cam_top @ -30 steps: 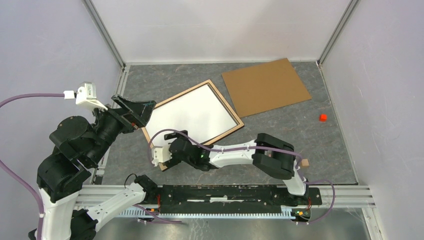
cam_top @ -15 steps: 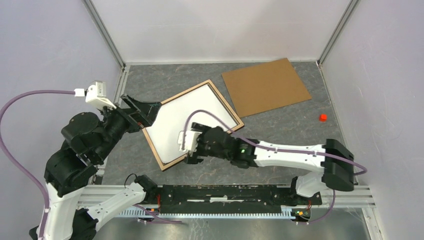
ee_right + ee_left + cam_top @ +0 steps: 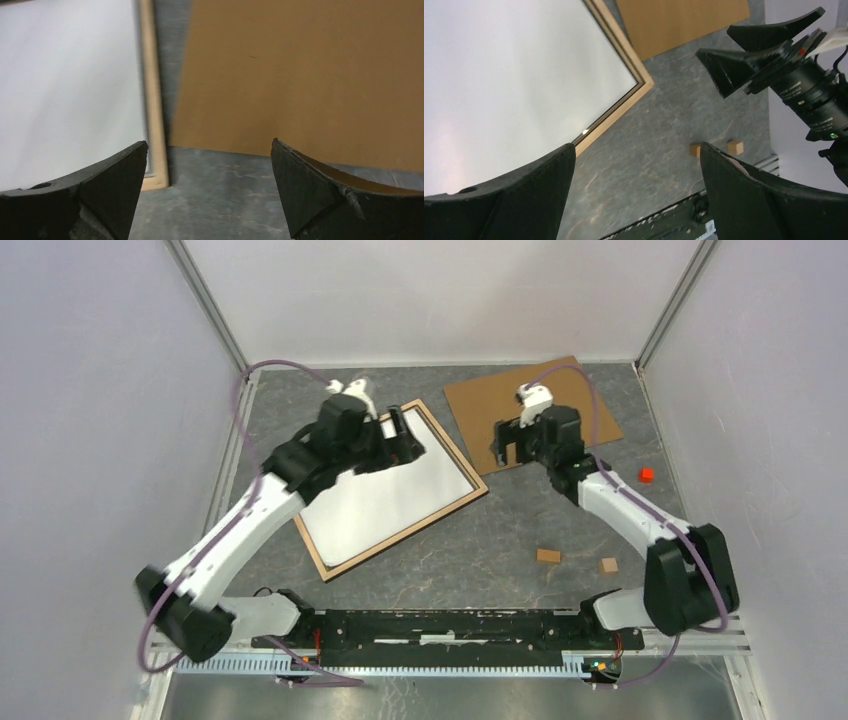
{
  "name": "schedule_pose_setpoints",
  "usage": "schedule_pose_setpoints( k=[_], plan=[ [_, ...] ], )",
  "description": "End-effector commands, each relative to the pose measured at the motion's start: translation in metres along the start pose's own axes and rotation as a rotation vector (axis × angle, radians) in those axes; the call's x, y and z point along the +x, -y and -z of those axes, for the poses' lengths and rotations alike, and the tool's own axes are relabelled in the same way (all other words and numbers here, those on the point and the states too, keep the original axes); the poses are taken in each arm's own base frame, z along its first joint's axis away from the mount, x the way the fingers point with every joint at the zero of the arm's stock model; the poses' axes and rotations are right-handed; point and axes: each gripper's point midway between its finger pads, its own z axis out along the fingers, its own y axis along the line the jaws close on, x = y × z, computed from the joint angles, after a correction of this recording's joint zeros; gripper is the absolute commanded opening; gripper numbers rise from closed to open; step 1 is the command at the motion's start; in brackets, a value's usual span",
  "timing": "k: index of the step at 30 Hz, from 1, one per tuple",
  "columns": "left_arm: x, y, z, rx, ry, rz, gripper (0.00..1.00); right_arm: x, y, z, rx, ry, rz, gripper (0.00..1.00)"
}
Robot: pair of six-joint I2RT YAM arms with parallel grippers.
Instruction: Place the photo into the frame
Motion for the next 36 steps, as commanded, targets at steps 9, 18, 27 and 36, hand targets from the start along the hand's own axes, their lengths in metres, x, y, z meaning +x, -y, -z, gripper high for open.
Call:
schedule_pose_setpoints(
  k=[9, 18, 27, 36],
  plan=[
    [0.002, 0.083, -0.240, 0.157, -0.179, 0.154, 1.00, 0.018, 0.245, -0.065, 0.248, -0.100, -0.463, 0.98],
    [-0.005, 0.055, -0.320, -0.087, -0.005, 0.133, 1.00, 0.031, 0.341, -0.088, 0.364, -0.152, -0.473, 0.98],
    [0.022, 0.028, -0.357, -0.219, 0.005, 0.228, 1.00, 0.049, 0.375, -0.090, 0.421, -0.139, -0.475, 0.98],
    [0.039, 0.015, -0.368, -0.267, -0.002, 0.278, 1.00, 0.076, 0.386, -0.094, 0.469, -0.216, -0.441, 0.98]
  ],
)
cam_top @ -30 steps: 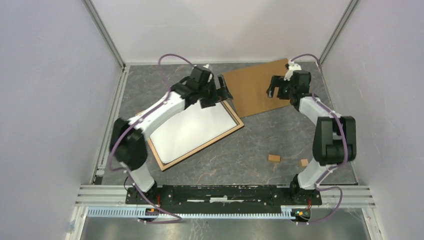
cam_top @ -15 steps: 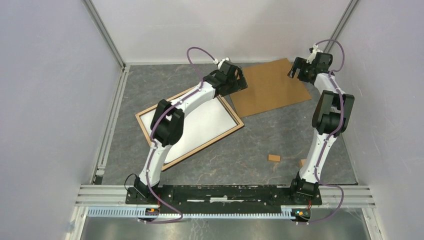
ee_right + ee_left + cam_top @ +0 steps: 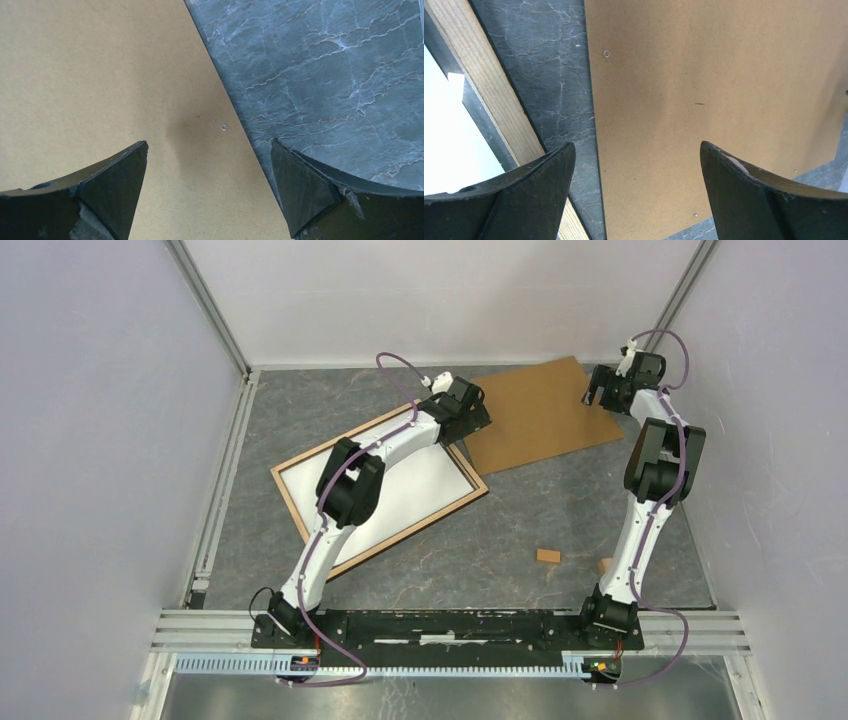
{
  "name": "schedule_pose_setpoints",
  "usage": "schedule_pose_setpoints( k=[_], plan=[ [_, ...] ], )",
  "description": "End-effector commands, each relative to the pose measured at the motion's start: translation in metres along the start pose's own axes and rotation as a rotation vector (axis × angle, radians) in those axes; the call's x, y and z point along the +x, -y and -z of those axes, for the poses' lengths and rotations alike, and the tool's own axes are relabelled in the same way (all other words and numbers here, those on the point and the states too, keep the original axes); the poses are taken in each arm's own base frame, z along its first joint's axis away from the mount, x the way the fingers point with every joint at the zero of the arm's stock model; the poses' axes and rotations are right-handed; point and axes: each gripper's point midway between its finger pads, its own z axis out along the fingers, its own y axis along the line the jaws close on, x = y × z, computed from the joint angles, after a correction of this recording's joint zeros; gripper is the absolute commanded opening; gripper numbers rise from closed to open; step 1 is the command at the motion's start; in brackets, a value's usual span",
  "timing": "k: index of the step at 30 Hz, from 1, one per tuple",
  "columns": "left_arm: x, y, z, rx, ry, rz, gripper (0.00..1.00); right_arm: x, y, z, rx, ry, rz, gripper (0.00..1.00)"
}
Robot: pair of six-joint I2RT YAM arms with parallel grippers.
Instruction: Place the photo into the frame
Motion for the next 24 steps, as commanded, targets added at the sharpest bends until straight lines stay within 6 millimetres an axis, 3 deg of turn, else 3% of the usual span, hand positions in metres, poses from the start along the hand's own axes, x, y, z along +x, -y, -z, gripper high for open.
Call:
schedule_pose_setpoints(
  k=[1, 8, 14, 19, 21, 24],
  plan=[
    [-0.010, 0.010, 0.000, -0.005, 0.057, 0.085, 1.00, -0.011, 0.009, -0.002, 0.034, 0.024, 0.044, 0.98],
    [-0.002, 0.003, -0.009, -0.037, 0.049, 0.119, 1.00, 0.003, 0.018, -0.008, 0.064, -0.018, 0.058, 0.98],
    [0.009, 0.007, -0.020, -0.032, -0.002, 0.144, 1.00, 0.009, 0.013, -0.009, 0.036, -0.026, 0.042, 0.98],
    [0.015, 0.026, -0.021, 0.076, -0.065, 0.171, 1.00, 0.018, 0.011, -0.011, 0.019, -0.048, 0.037, 0.96],
    [0.011, 0.039, -0.015, 0.161, -0.096, 0.209, 0.98, 0.024, 0.008, -0.012, 0.001, -0.062, 0.035, 0.95],
    [-0.002, 0.072, 0.009, 0.320, -0.107, 0.224, 0.95, 0.032, 0.001, -0.010, -0.043, -0.073, 0.020, 0.94]
  ],
)
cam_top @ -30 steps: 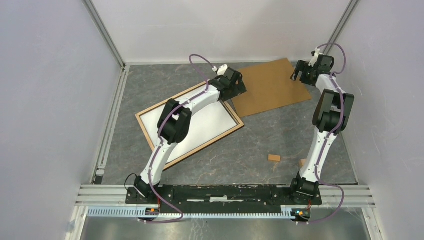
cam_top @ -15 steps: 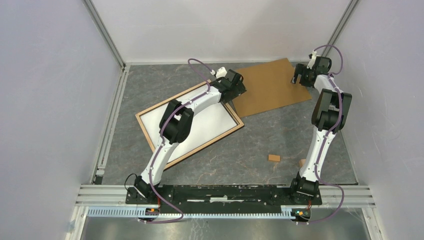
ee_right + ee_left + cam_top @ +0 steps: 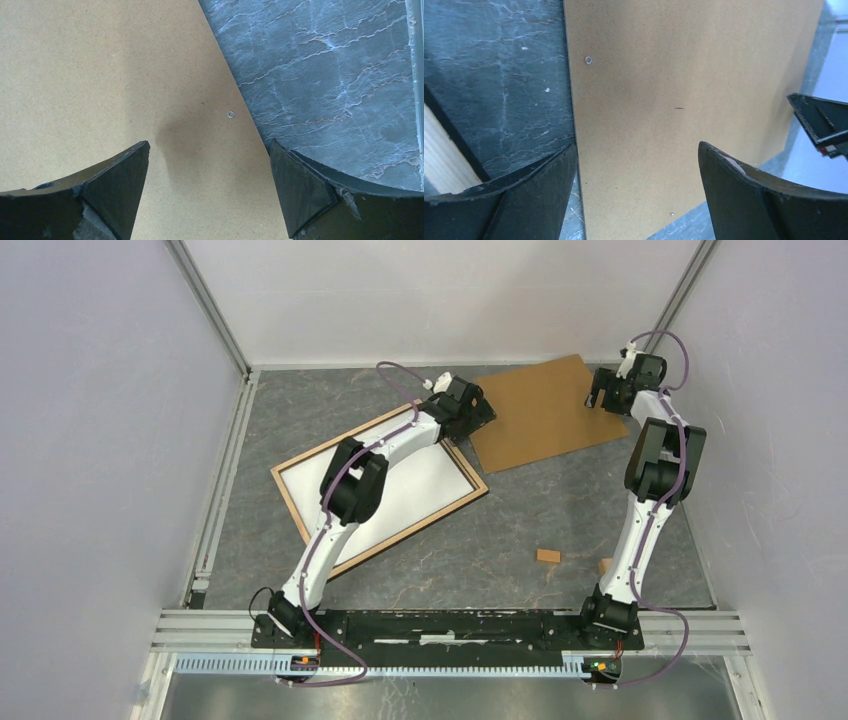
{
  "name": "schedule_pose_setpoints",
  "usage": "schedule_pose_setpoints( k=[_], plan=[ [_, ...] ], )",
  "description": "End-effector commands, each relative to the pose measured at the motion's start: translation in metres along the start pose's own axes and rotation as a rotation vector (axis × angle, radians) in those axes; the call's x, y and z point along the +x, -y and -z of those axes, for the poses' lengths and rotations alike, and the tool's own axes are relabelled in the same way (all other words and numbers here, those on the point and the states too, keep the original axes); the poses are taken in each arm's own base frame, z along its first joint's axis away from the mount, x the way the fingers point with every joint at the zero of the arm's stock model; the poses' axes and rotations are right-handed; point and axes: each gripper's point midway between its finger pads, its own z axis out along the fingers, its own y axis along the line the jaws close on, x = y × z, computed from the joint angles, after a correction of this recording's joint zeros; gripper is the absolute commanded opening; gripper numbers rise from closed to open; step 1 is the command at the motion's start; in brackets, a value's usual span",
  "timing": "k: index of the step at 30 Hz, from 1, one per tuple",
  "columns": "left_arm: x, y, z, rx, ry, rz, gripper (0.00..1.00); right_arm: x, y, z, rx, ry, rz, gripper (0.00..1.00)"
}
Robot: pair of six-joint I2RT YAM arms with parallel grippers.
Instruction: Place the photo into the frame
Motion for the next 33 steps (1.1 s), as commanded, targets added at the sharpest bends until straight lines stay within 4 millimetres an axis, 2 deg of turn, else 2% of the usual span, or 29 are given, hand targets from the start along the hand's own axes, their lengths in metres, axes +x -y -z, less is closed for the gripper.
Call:
schedule_pose_setpoints(
  k=[1, 5, 9, 13, 18, 23, 28, 33],
  plan=[
    [-0.002, 0.063, 0.030, 0.267, -0.082, 0.083, 0.95, 0.022, -0.012, -0.003, -0.092, -0.044, -0.037, 0.93],
    [-0.008, 0.106, 0.072, 0.419, -0.105, 0.083, 0.94, 0.025, -0.015, 0.006, -0.129, -0.031, -0.087, 0.92],
    [-0.003, 0.119, 0.104, 0.469, -0.101, 0.093, 0.94, 0.031, -0.019, 0.016, -0.148, -0.043, -0.100, 0.90],
    [0.002, 0.122, 0.135, 0.517, -0.105, 0.106, 0.94, 0.047, -0.026, 0.028, -0.170, -0.065, -0.115, 0.89],
    [0.000, 0.104, 0.168, 0.518, -0.062, 0.128, 0.95, 0.072, -0.039, 0.050, -0.191, -0.083, -0.150, 0.87],
    [0.009, 0.067, 0.181, 0.487, -0.055, 0.139, 0.94, 0.098, -0.067, 0.073, -0.241, -0.090, -0.163, 0.86],
    [0.011, 0.064, 0.207, 0.588, -0.051, 0.181, 0.89, 0.117, -0.094, 0.097, -0.289, -0.069, -0.158, 0.85],
    [0.007, 0.067, 0.229, 0.654, -0.048, 0.225, 0.79, 0.129, -0.101, 0.114, -0.302, -0.056, -0.170, 0.85]
  ],
)
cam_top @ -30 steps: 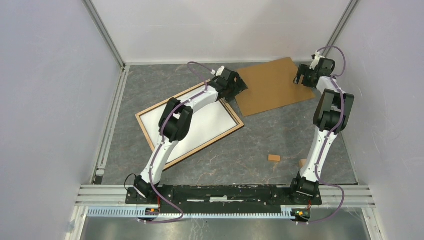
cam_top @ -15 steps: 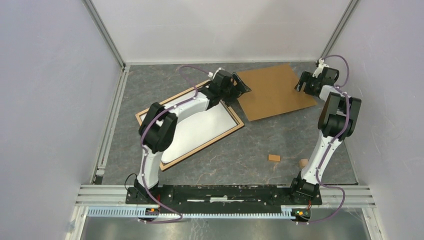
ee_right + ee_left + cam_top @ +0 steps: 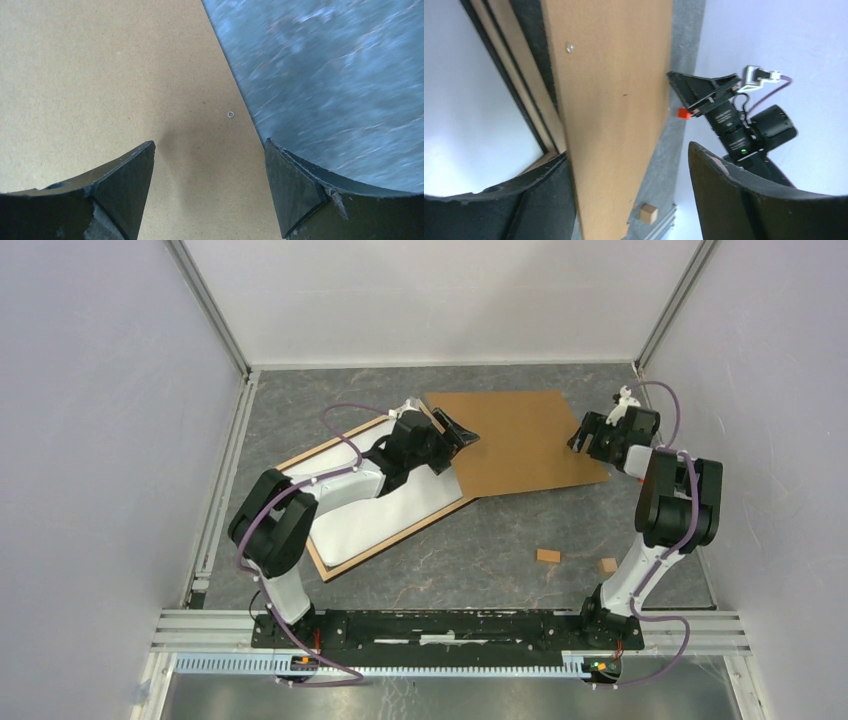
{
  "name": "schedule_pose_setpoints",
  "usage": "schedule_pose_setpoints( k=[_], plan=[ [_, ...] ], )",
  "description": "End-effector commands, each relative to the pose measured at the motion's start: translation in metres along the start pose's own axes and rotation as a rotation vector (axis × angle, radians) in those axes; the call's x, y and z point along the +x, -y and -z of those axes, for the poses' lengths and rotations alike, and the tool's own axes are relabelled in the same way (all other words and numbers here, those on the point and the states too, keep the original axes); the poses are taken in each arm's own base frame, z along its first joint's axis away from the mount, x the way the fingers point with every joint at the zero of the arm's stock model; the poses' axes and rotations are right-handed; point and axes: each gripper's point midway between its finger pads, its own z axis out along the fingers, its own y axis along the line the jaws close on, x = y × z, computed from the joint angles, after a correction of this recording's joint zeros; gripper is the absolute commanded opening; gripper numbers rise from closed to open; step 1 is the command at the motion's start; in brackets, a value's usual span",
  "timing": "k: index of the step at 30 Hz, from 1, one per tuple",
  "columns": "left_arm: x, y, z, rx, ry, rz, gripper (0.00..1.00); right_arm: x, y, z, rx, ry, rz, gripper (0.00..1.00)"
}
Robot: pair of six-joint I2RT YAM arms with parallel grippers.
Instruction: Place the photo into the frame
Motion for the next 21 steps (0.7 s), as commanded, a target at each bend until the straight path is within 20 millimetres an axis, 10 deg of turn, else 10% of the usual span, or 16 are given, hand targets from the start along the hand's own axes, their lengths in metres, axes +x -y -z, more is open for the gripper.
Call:
schedule_pose_setpoints(
  k=[1, 12, 21],
  plan=[
    [-0.001, 0.092, 0.034, 0.308, -0.013, 0.076, 0.78, 0.036, -0.054, 0.018, -0.170, -0.099, -0.071, 0.85],
    [-0.006, 0.076, 0.061, 0.134, 0.006, -0.014, 0.47, 0.025, -0.055, 0.049, -0.125, -0.054, -0.024, 0.88],
    [-0.007, 0.058, 0.077, 0.040, -0.016, -0.066, 0.34, -0.045, -0.075, 0.127, 0.195, 0.122, 0.261, 0.98]
  ],
)
